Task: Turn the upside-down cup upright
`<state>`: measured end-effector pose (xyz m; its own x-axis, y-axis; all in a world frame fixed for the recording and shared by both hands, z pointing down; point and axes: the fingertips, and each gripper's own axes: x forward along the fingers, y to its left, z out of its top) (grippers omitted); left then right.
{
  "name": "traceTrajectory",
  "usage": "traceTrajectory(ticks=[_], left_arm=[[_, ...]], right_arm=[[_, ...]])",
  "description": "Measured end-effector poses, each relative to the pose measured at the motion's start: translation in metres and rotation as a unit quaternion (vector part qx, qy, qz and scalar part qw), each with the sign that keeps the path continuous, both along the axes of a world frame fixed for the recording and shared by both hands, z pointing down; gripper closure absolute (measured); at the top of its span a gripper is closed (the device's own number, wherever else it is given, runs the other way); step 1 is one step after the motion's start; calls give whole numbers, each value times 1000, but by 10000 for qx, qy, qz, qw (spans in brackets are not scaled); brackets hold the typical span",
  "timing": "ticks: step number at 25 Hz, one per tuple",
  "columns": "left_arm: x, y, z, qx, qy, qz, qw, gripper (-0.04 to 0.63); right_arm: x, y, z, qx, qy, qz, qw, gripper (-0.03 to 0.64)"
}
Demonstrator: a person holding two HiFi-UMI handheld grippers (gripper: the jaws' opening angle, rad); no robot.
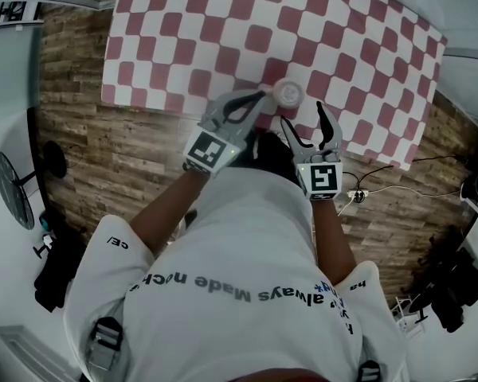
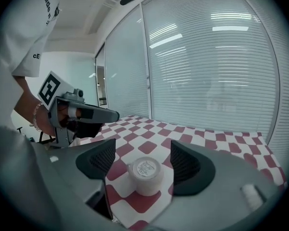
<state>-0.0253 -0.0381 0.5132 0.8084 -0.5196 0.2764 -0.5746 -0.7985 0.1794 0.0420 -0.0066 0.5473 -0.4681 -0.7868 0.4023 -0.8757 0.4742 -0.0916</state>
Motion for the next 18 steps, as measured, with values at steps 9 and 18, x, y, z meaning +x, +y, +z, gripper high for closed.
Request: traceTrajectory(ticks=[9,18], left_arm=[[1,0,35,-255,-214,-37,9994,591],[0,-6,62,-305,-330,-123,9989,591]], right_arm=[[-9,-7,45,-227,-18,-132,9997,213],[-10,-13,81,-358,0,-138,9993,173]])
